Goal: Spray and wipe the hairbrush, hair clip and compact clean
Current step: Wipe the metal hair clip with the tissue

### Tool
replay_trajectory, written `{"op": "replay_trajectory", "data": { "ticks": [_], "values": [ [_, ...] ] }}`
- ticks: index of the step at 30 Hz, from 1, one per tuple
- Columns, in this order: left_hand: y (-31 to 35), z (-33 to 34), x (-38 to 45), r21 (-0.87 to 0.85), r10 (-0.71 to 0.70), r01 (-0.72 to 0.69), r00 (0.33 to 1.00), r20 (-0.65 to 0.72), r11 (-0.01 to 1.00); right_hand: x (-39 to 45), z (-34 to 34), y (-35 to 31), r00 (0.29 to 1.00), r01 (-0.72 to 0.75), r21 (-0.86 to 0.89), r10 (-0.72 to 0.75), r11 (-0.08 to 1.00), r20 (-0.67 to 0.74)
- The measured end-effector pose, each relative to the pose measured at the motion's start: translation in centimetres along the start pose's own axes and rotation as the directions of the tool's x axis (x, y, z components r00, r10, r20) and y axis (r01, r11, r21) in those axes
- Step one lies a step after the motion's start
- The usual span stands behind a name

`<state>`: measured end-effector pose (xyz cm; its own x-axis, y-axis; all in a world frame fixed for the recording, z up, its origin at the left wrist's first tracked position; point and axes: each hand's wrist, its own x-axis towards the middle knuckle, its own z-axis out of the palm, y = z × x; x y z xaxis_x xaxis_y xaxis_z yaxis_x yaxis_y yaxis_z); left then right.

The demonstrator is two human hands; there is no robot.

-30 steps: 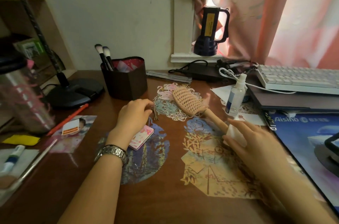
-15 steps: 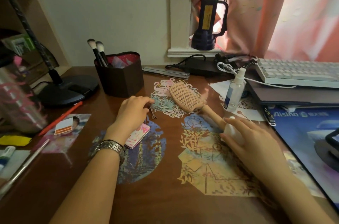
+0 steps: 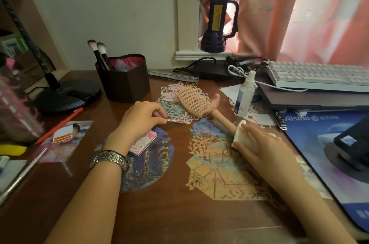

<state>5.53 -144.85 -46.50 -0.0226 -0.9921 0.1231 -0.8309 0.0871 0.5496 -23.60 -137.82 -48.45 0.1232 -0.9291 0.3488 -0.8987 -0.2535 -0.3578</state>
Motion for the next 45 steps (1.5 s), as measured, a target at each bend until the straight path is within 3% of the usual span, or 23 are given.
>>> {"op": "replay_trajectory", "data": {
  "ticks": [5, 9, 12, 20, 26, 32, 45],
  "values": [
    [2.2, 0.1, -1.3, -0.161, 0.116, -0.088, 0.977, 0.177, 0.983, -0.6, -0.2, 0.3, 0.999, -0.035, -0.047, 0.035, 0.998, 0.005],
    [3.9, 0.6, -2.6, -0.155, 0.209, -0.159, 0.897, 0.39, 0.975, -1.1, -0.1, 0.6, 0.999, -0.007, -0.038, 0.006, 0.999, -0.032],
    [4.3, 1.1, -2.9, -0.144, 0.24, -0.195, 0.852, 0.466, 0.97, -1.4, -0.2, 0.6, 0.997, 0.002, 0.011, -0.001, 1.0, -0.077],
    [4.2, 1.2, -2.9, -0.167, 0.275, -0.222, 0.846, 0.457, 0.961, -2.4, -0.6, -1.0, 0.976, 0.169, 0.095, -0.153, 0.981, -0.157],
    [3.9, 0.9, -2.8, -0.12, 0.261, -0.232, 0.871, 0.416, 0.965, -3.2, 0.9, -3.2, 0.936, 0.35, 0.024, -0.35, 0.936, -0.029],
    [4.0, 0.9, -2.9, -0.119, 0.271, -0.244, 0.864, 0.425, 0.962, -3.4, 2.0, -3.4, 0.932, 0.336, -0.037, -0.327, 0.941, 0.157],
    [3.8, 1.0, -2.8, -0.095, 0.265, -0.248, 0.881, 0.392, 0.964, -2.6, 2.6, -4.4, 0.909, 0.341, -0.042, -0.317, 0.939, 0.272]
  ]
}}
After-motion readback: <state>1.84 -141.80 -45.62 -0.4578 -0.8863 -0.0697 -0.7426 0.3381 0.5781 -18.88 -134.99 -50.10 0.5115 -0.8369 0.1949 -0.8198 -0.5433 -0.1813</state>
